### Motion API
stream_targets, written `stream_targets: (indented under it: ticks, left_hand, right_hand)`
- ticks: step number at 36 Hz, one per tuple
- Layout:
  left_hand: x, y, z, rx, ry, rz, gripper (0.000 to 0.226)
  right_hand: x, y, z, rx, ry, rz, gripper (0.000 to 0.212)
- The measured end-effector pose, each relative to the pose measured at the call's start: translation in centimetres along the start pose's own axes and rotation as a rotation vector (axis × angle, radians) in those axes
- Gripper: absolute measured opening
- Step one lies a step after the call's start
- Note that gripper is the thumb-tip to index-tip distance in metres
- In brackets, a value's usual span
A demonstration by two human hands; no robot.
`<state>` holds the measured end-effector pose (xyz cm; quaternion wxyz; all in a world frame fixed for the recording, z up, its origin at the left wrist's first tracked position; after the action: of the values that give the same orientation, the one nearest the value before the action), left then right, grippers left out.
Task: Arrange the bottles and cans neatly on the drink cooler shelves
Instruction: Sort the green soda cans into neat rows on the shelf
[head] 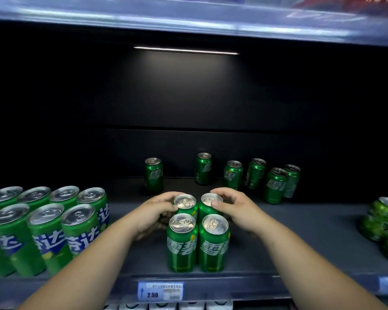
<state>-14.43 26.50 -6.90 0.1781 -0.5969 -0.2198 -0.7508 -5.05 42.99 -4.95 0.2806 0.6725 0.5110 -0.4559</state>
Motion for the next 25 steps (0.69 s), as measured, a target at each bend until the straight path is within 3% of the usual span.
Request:
stream_targets:
  ticks: [7,18,22,25]
  left_hand:
    - [-0.1,0.2,0.0,0.007,-0.025,-0.007,0.045]
    - [0.3,-0.8,-0.6,0.081,-0.099,0.044,0.04]
    - [1.8,-1.9,-2.5,0.257,-0.111,0.15,0.036]
    - [2.8,-2.9,-4.7,0.413,-0.159,0.206,0.044]
  right_hand:
    - [-0.2,0.5,0.5,-0.068,-0.041,0.002,0.042]
    - [-0.6,-0.1,0.4,-0.1,-0.006,0.004,0.031]
    - [-0.7,-2.1,-1.0,0.005,0.046,0.023,0.015]
    - [-1.0,-4.0,-1.8,0.071,0.165,0.023,0.035]
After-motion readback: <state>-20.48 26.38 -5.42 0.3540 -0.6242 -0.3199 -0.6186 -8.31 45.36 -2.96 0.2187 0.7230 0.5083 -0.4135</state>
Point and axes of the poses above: each hand's wrist, its own y-axis away from the middle knuckle, its own z-axis out of the palm, x = y × z, the point moved 10 cm from there along -y, towards the middle knuckle, and after that the axes turned 13 degrees about y, right-handed, at the moved point
